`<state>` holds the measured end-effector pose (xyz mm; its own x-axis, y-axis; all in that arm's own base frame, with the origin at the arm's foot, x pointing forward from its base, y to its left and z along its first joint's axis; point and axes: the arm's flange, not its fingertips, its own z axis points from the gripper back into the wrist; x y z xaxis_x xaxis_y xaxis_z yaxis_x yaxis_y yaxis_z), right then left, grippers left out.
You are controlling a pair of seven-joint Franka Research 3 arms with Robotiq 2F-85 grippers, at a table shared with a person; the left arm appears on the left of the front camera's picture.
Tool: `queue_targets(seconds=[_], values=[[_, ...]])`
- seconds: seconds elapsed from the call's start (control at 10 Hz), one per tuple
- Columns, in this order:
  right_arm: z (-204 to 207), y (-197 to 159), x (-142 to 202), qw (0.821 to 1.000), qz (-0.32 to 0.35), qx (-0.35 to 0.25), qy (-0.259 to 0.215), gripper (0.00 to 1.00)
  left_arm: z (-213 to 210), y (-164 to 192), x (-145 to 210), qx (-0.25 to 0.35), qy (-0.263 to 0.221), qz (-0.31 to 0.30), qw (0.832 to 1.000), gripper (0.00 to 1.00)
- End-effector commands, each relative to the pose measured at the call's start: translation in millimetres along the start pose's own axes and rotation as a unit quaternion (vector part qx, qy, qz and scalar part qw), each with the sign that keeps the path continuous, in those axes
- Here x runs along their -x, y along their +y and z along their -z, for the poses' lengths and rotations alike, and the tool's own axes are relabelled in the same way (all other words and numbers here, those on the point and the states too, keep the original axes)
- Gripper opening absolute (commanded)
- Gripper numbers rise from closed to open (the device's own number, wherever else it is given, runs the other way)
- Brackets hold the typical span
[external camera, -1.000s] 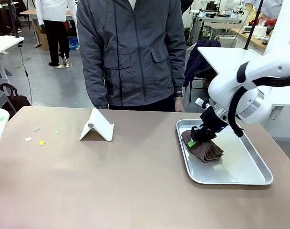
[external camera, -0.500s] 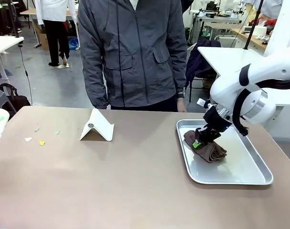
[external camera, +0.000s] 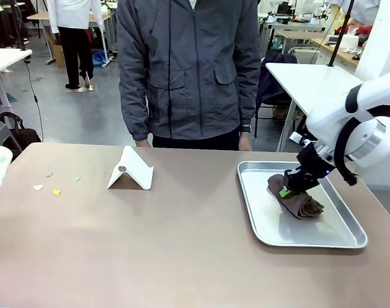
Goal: Clean the surface of the table.
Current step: If a person points to the right, clean the right side of the table with your right hand, and if they point to the left, clean the left side with your left hand.
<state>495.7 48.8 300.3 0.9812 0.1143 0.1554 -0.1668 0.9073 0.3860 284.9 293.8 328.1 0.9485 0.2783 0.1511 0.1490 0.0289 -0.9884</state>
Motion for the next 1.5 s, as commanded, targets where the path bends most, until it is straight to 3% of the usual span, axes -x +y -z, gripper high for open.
queue_targets(seconds=[0.0, 0.4, 0.6, 0.9, 1.1, 1.4], values=[[-4.7, -14.0, 11.0, 0.999, 0.044, -0.005, -0.012, 0.06, -1.0, -4.3, 3.5, -0.001, 0.003, 0.002, 1.000, 0.07], [-16.8, -34.8, 17.9, 0.994, 0.080, -0.049, -0.053, 0.06, -1.0, -4.3, 3.5, -0.001, 0.003, 0.002, 1.000, 0.07], [-30.8, -40.7, 19.4, 0.975, 0.096, -0.182, -0.085, 0.06, -1.0, -4.3, 3.5, -0.001, 0.003, 0.002, 1.000, 0.07], [-37.9, -55.3, 14.1, 0.924, 0.131, -0.349, -0.084, 0.06, -1.0, -4.3, 3.5, -0.001, 0.003, 0.002, 1.000, 0.07], [-39.2, -68.4, 11.8, 0.866, 0.154, -0.472, -0.064, 0.06, -1.0, -4.3, 3.5, -0.001, 0.003, 0.002, 1.000, 0.07], [-55.7, -80.4, 26.7, 0.781, 0.194, -0.593, 0.001, 0.06, -1.0, -4.3, 3.5, -0.001, 0.003, 0.002, 1.000, 0.07]])
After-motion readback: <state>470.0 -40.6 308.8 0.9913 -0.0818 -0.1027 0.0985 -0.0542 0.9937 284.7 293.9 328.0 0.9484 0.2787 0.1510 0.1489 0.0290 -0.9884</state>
